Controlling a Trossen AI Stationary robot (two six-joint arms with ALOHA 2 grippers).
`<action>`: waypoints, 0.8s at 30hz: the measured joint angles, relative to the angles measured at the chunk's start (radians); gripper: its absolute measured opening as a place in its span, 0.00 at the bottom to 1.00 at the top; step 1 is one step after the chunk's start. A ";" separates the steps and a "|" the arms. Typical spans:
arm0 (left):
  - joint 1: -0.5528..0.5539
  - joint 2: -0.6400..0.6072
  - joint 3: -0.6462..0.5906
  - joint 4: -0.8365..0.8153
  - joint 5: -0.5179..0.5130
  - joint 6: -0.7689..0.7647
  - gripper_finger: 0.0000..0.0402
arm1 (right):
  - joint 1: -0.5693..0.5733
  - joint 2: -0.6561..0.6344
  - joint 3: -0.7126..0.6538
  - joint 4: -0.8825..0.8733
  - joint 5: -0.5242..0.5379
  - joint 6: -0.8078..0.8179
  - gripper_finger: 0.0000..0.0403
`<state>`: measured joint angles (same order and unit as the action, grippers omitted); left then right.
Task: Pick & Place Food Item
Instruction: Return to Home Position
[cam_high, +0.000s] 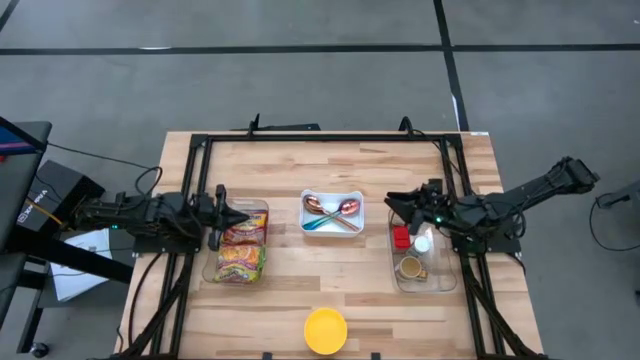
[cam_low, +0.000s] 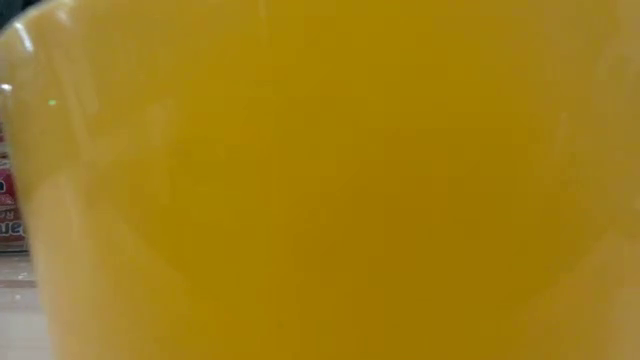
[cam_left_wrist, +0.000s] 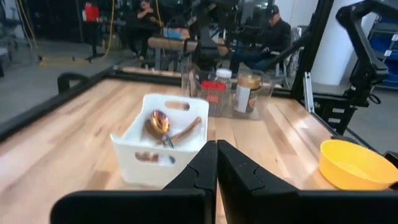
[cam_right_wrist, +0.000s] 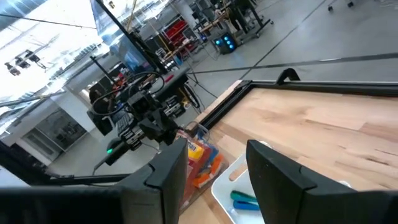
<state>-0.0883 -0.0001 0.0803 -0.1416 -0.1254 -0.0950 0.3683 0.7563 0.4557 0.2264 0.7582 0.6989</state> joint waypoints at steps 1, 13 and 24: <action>0.000 0.000 0.000 -0.012 0.000 -0.012 0.01 | -0.003 0.004 0.000 -0.001 -0.001 -0.009 0.39; 0.000 0.045 0.002 -0.058 0.000 -0.017 0.01 | -0.032 0.015 0.000 -0.006 -0.088 -0.078 0.39; 0.000 0.128 0.000 -0.035 -0.001 -0.017 0.01 | -0.235 0.125 0.000 0.139 -0.417 -0.227 0.39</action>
<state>-0.0883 0.1275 0.0803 -0.1771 -0.1261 -0.1124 0.1332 0.8811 0.4553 0.3657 0.3415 0.4715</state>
